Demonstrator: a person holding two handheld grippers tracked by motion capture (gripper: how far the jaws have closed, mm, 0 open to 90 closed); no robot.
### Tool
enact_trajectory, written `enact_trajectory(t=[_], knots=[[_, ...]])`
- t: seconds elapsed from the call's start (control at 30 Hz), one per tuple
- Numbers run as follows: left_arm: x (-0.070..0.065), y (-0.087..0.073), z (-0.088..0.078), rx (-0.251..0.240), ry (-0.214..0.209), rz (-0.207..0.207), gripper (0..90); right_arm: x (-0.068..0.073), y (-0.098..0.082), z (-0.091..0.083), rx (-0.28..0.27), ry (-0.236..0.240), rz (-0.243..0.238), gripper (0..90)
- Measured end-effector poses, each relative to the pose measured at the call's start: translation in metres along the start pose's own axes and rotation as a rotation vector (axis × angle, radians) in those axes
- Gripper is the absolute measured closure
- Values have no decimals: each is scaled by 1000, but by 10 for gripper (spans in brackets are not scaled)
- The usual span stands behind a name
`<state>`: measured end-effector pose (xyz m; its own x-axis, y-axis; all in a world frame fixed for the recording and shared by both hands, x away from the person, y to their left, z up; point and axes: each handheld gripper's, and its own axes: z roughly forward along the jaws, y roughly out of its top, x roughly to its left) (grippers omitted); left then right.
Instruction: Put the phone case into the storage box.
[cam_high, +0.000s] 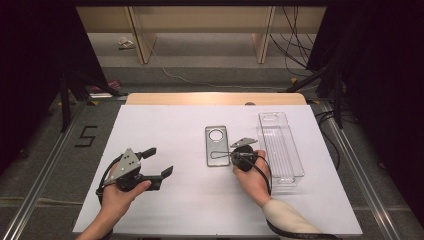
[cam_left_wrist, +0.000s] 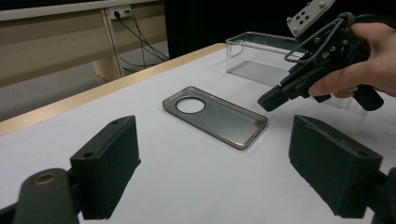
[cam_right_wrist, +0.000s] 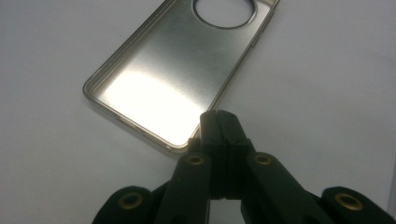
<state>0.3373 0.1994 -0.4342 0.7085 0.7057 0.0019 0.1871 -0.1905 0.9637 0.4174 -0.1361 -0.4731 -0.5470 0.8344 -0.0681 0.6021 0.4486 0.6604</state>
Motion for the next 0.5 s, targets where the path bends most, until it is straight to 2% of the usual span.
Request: enact_trajectory(t=[0.5], knots=[[0, 0, 0, -1, 1, -1, 159, 3, -1, 8, 25, 1, 8, 900]])
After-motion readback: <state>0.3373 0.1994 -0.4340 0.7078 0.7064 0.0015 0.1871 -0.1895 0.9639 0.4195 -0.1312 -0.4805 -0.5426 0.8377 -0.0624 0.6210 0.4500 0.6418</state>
